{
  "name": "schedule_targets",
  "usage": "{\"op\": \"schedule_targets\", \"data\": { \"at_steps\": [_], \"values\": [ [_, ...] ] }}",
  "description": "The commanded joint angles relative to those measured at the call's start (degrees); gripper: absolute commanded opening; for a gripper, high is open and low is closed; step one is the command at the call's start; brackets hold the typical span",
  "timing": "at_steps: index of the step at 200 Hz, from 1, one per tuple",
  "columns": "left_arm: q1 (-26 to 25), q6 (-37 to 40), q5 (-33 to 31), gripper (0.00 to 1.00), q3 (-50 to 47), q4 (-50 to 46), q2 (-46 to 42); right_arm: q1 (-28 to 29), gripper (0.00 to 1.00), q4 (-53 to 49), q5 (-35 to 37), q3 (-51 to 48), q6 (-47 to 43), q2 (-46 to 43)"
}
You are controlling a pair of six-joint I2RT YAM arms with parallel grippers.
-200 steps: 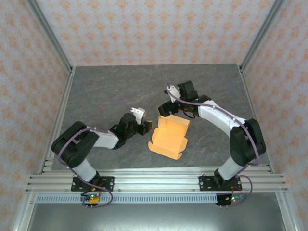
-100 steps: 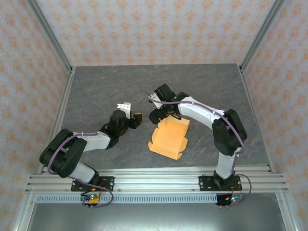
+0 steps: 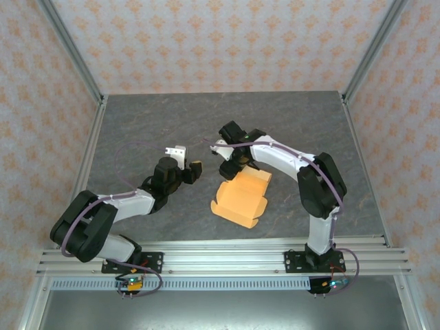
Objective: Fold the paper box
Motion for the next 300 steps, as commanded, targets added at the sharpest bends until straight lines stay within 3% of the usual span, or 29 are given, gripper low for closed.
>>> {"op": "schedule_targets", "data": {
  "at_steps": [1, 59, 85, 121, 169, 206, 237, 269, 300],
  "values": [
    [0.89, 1.03, -0.2, 0.6, -0.01, -1.66, -1.34, 0.06, 0.55, -2.58, 0.21, 1.28, -1.23, 0.06],
    [1.18, -0.74, -0.45, 0.61, 1.32, -4.12, -3.01, -1.61, 0.42, 2.46, -2.05, -3.0, 1.7, -4.22],
    [2.84, -6.27, -0.53, 0.62, 3.29, -7.6, -5.0, -4.56, 0.39, 10.17, -5.74, -8.04, 7.33, -9.17],
    [5.33, -11.76, 3.84, 0.64, 4.42, -11.46, -8.34, -8.35, 0.35, 22.47, -10.66, -16.2, 14.25, -14.7],
    [6.09, -16.49, 12.78, 0.65, 1.66, -16.7, -10.26, -11.89, 0.31, 30.89, -11.01, -22.56, 19.11, -17.2],
    [6.01, -22.77, 18.52, 0.66, -3.66, -10.66, -13.19, -14.38, 0.31, 40.74, -11.24, -28.86, 24.65, -19.3],
    [2.87, -20.54, 19.85, 0.69, -3.8, -12.01, -15.16, -15.56, 0.31, 48.2, -11.02, -33.02, 29.78, -19.34],
    [1.46, -21.44, 25.1, 0.72, -0.3, -8.53, -9.98, -15.53, 0.3, 52.72, -11.6, -35.03, 34.59, -18.12],
    [-0.41, -19.76, 25.43, 0.75, 5.88, -15.08, -0.6, -15.6, 0.3, 55.44, -11.89, -37.01, 36.3, -18.29]
  ]
}}
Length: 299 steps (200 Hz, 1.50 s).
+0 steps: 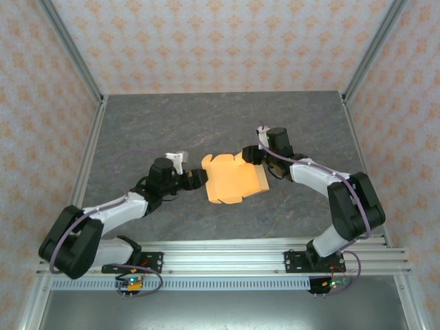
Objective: Fold the paper box
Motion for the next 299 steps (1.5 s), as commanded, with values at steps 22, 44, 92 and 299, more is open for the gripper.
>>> {"op": "schedule_targets", "data": {
  "at_steps": [22, 44, 92, 299],
  "values": [
    [-1.02, -2.32, 2.92, 0.66, 6.58, -0.41, 10.22, 0.03, 0.3, 7.32, -0.91, -3.52, 4.44, 0.64],
    [-1.19, -1.1, 5.59, 0.35, 11.5, -3.44, 12.8, 0.04, 0.31, 8.51, -1.27, -4.7, 4.92, 0.84],
    [-1.32, 12.49, 0.41, 0.0, 24.59, -29.79, 12.23, 0.02, 0.72, -8.11, -3.75, 2.01, -3.48, -3.76],
    [-1.39, 38.7, -0.63, 0.0, 51.44, -64.06, 20.86, 1.44, 0.45, -42.99, -16.38, 26.66, -33.81, 16.83]
  ]
}}
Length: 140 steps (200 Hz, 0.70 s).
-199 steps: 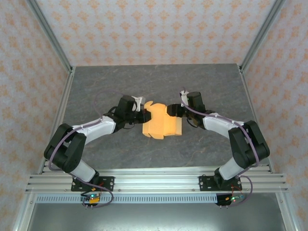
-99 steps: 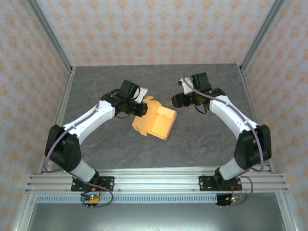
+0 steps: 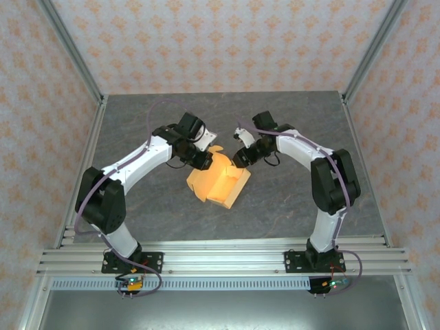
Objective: Fold the paper box
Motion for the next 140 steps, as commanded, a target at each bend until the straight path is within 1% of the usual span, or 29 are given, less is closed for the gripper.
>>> {"op": "schedule_targets", "data": {
  "at_steps": [1, 30, 58, 71, 79, 86, 97, 110, 124, 140],
  "values": [
    [0.06, 1.12, 0.31, 0.0, 1.85, -0.82, -0.53, 1.04, 0.45, -1.29, 0.32, -1.57, -1.76, -0.02],
    [0.25, 0.5, -0.75, 0.0, 2.33, -1.58, -0.32, 1.03, 0.47, 0.89, 0.63, -5.13, 1.86, -1.86],
    [0.29, -0.25, -2.03, 0.0, 3.36, -2.19, -0.02, 1.23, 0.49, 1.84, 0.09, -7.27, 3.07, -3.44],
    [0.25, -0.56, -2.8, 0.0, 4.45, -3.12, 0.51, 1.43, 0.53, 1.6, 0.65, -7.82, 4.57, -5.01],
    [0.26, -0.69, -3.1, 0.0, 5.33, -3.97, 0.88, 1.52, 0.56, 3.1, 0.33, -9.09, 6.28, -6.69],
    [0.23, -0.9, -3.48, 0.01, 5.88, -4.43, 1.08, 1.6, 0.57, 4.22, -0.61, -10.03, 6.86, -7.68],
    [0.27, -0.75, -3.45, 0.01, 6.24, -4.68, 1.27, 1.76, 0.57, 5.37, -1.16, -10.88, 6.69, -8.39],
    [0.36, -1.13, -3.22, 0.01, 6.54, -4.38, 1.68, 2.03, 0.56, 4.96, -0.75, -10.65, 5.83, -7.2],
    [0.31, -1.69, -1.56, 0.01, 7.53, -4.58, 2.85, 2.46, 0.54, 3.69, -0.48, -10.07, 4.98, -5.92],
    [0.27, -1.97, -0.24, 0.01, 8.56, -5.15, 3.89, 2.85, 0.54, 5.18, -0.89, -10.87, 5.38, -5.44]
  ]
}}
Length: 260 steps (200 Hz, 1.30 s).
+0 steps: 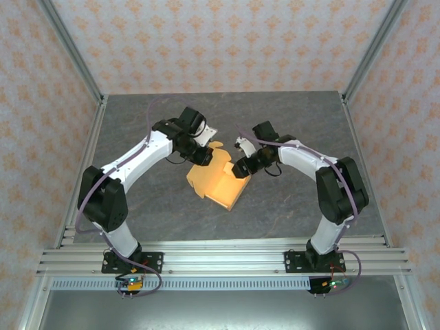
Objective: Fold the paper box
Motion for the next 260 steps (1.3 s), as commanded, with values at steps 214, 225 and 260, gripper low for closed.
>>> {"op": "schedule_targets", "data": {
  "at_steps": [214, 225, 260],
  "values": [
    [12.1, -16.43, 26.4, 0.65, -1.92, 17.22, -3.1, 4.77, 0.1, 27.4, 20.73, -15.09, 7.53, -6.92],
    [13.76, -19.95, 25.45, 0.82, -4.66, 20.94, -6.27, 3.52, 0.1, 31.59, 20.89, -17.96, 10.5, -9.79],
    [16.85, -29.03, 19.49, 1.0, -17.35, 33.9, -17.14, -2.05, 0.1, 47.76, 19.6, -26.36, 22.64, -17.04]
  ]
}}
